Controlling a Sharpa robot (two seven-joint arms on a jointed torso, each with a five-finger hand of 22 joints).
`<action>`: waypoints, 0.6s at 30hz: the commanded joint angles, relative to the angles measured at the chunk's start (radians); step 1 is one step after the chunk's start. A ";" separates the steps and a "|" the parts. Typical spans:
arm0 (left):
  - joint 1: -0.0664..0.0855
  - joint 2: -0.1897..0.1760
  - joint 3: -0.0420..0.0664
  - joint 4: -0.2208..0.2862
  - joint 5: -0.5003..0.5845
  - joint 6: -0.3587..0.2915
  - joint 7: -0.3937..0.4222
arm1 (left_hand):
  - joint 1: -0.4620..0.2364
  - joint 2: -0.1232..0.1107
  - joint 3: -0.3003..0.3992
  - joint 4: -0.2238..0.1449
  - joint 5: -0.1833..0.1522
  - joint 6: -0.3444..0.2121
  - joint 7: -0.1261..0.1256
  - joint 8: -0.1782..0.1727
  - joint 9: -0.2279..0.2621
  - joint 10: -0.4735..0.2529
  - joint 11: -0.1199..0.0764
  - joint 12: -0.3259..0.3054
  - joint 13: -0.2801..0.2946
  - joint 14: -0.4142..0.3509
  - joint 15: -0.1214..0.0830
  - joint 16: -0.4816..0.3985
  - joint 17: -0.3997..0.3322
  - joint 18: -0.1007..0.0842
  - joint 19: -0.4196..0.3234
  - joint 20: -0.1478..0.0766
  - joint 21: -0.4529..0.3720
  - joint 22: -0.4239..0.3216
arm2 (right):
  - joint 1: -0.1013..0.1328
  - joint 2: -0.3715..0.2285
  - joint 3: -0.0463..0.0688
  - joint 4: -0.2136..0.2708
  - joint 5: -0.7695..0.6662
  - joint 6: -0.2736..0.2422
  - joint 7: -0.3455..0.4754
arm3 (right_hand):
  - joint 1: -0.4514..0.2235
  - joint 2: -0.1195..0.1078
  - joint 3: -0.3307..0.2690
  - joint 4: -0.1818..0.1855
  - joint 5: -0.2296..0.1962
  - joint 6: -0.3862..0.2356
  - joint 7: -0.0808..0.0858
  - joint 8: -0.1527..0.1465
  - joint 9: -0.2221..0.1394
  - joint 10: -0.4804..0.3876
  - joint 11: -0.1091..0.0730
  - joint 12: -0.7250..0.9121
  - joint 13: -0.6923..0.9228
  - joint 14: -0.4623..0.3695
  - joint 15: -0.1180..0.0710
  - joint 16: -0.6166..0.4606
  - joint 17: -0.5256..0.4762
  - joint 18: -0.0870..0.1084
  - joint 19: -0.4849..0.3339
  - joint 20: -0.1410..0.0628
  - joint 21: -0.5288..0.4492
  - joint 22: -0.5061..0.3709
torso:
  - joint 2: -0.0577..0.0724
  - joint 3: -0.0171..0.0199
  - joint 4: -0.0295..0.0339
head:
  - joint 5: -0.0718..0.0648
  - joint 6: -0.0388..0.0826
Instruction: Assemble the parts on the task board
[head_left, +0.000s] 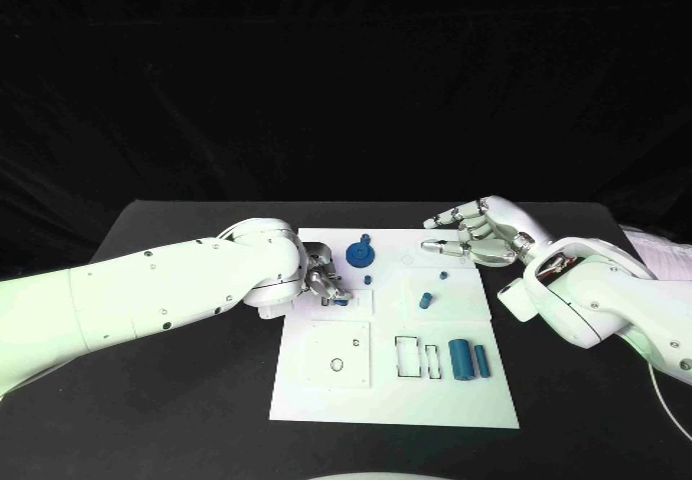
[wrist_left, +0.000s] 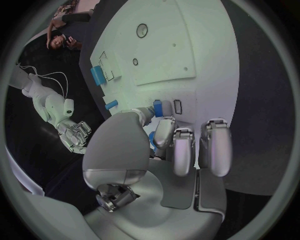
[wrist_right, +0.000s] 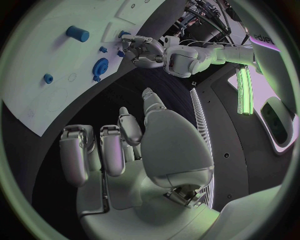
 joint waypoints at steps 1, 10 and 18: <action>-0.004 0.007 -0.003 -0.004 -0.004 0.038 -0.032 | 0.001 -0.004 0.163 -0.167 0.000 0.002 -0.007 0.004 0.001 0.010 -0.001 -0.005 0.001 0.107 0.007 0.003 0.263 -0.018 0.021 0.001 0.003 0.121 | -0.001 0.002 0.000 0.000 -0.010 0.013 0.002 | 0.003 0.008 -0.004 0.000 0.003 0.005 -0.001 0.002 0.001 -0.001 -0.005 0.004 -0.001 0.065 -0.003 -0.006 0.081 0.017 -0.001 -0.003 -0.005 0.112 | 0.000 0.0010 0.0003 | 0.001 -0.001; -0.004 0.024 -0.003 -0.026 -0.002 0.075 -0.040 | -0.047 0.007 0.149 -0.145 -0.005 0.018 -0.011 0.006 0.006 0.014 -0.003 -0.005 0.000 0.107 0.007 0.003 0.263 -0.018 0.019 0.002 0.000 0.119 | -0.002 0.004 0.000 0.003 -0.010 0.014 0.003 | 0.003 0.008 -0.004 0.000 0.003 0.005 -0.001 0.002 0.001 -0.001 -0.005 0.004 -0.001 0.065 -0.003 -0.006 0.081 0.017 -0.001 -0.003 -0.005 0.112 | 0.000 0.0029 -0.0009 | 0.002 -0.003; -0.004 0.047 -0.005 -0.054 0.004 0.094 -0.043 | -0.106 0.004 0.094 -0.121 -0.007 0.033 -0.018 0.004 0.009 0.016 -0.008 -0.003 0.003 0.107 0.002 0.003 0.263 -0.018 0.021 -0.001 0.001 0.123 | -0.003 0.003 0.000 0.011 -0.010 0.016 0.005 | 0.002 0.010 -0.006 0.001 0.005 0.006 -0.001 0.003 0.001 -0.002 -0.005 0.003 -0.002 0.065 -0.003 -0.006 0.079 0.017 -0.002 -0.003 -0.005 0.111 | 0.000 0.0022 -0.0022 | 0.001 -0.003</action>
